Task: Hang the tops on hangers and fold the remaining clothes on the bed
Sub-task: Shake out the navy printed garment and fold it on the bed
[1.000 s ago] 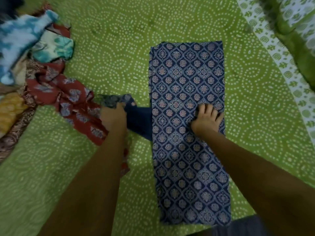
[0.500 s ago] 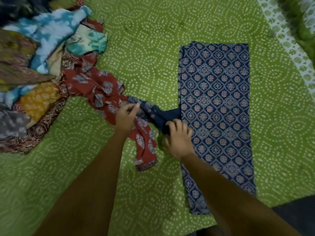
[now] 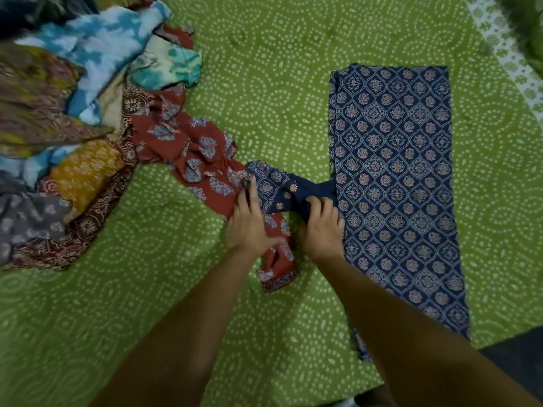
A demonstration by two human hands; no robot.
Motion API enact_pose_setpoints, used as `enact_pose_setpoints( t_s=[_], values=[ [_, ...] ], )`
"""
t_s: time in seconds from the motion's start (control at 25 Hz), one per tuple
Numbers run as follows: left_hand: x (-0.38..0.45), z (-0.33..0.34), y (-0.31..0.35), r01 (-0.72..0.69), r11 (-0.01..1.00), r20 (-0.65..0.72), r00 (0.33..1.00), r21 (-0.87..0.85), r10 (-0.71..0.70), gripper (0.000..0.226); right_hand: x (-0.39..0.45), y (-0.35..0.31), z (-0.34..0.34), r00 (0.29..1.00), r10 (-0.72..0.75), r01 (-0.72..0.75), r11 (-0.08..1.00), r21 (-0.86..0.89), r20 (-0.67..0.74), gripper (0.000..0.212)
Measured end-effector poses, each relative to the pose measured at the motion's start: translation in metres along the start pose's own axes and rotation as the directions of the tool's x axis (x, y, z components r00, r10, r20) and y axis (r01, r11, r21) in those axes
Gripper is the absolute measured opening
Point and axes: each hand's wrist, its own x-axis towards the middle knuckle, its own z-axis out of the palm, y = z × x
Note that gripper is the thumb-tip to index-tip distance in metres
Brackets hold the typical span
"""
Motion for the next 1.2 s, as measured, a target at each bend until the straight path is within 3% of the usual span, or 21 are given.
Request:
enact_pose_setpoints(
  t_s=[0.04,0.12,0.2,0.32,0.36,0.44,0.52,0.56,0.64,0.72,0.8,0.84,0.92,1.04,1.2],
  values=[
    [-0.003,0.007,-0.001,0.051,0.987,0.01,0.999,0.154,-0.053,0.144,-0.001,-0.002,-0.001,1.0,0.018,-0.018,1.0,0.007,-0.005,0.053],
    [0.002,0.011,0.001,0.108,0.966,-0.013,0.994,0.234,-0.108,0.127,-0.002,-0.006,-0.004,1.0,0.022,-0.022,1.0,-0.022,-0.005,0.053],
    [0.008,0.001,-0.003,0.045,0.96,-0.044,0.998,0.276,-0.035,0.1,-0.001,-0.007,-0.007,1.0,0.015,-0.016,0.999,-0.05,-0.013,0.052],
    [0.004,-0.035,-0.044,-0.061,0.828,-0.05,0.993,0.558,0.107,0.079,0.001,-0.01,-0.014,0.998,0.038,-0.04,0.998,-0.043,-0.049,0.049],
    [0.002,-0.048,-0.067,-0.013,0.785,-0.069,0.995,0.619,0.071,0.07,0.002,-0.012,-0.016,0.998,0.041,-0.044,0.998,-0.038,-0.056,0.048],
    [-0.003,-0.075,-0.109,0.234,0.715,-0.187,0.972,0.658,-0.146,0.059,0.004,-0.016,-0.019,0.998,0.028,-0.03,0.999,-0.036,-0.048,0.048],
    [-0.007,-0.093,-0.121,0.477,0.679,-0.283,0.879,0.558,-0.384,0.064,0.011,-0.021,-0.02,0.999,0.034,-0.036,0.998,-0.052,-0.028,0.054],
    [-0.005,-0.094,-0.115,0.498,0.713,-0.336,0.866,0.494,-0.372,0.067,0.016,-0.023,-0.02,0.999,0.051,-0.052,0.997,-0.056,-0.014,0.056],
    [0.002,-0.085,-0.085,0.359,0.869,-0.414,0.887,0.34,-0.205,0.062,0.026,-0.024,-0.02,0.999,0.044,-0.043,0.997,-0.064,0.025,0.049],
    [0.011,-0.064,-0.046,0.139,0.99,-0.305,0.942,-0.024,-0.14,0.053,0.026,-0.02,-0.02,0.997,-0.065,0.067,0.997,-0.049,0.042,0.037],
    [0.019,-0.039,-0.01,0.163,0.876,-0.034,0.979,-0.455,-0.2,0.06,0.013,-0.013,-0.015,0.983,-0.173,0.173,0.985,0.016,0.062,0.034],
    [0.021,-0.026,0.0,0.206,0.81,0.06,0.976,-0.549,-0.207,0.065,0.005,-0.008,-0.013,0.977,-0.196,0.192,0.98,0.049,0.085,0.035],
    [0.02,-0.005,0.012,0.204,0.79,0.078,0.978,-0.578,-0.195,0.054,-0.007,0.003,-0.009,0.973,-0.197,0.185,0.977,0.109,0.118,0.04],
    [0.012,0.009,0.011,0.142,0.804,-0.116,0.96,-0.578,-0.253,0.026,-0.009,0.012,-0.011,0.971,-0.204,0.189,0.975,0.121,0.127,0.052],
    [-0.01,0.001,-0.005,0.004,0.818,-0.253,0.95,-0.575,-0.182,0.031,-0.013,0.008,-0.009,0.997,-0.04,0.035,0.997,0.074,0.07,0.068]
  ],
)
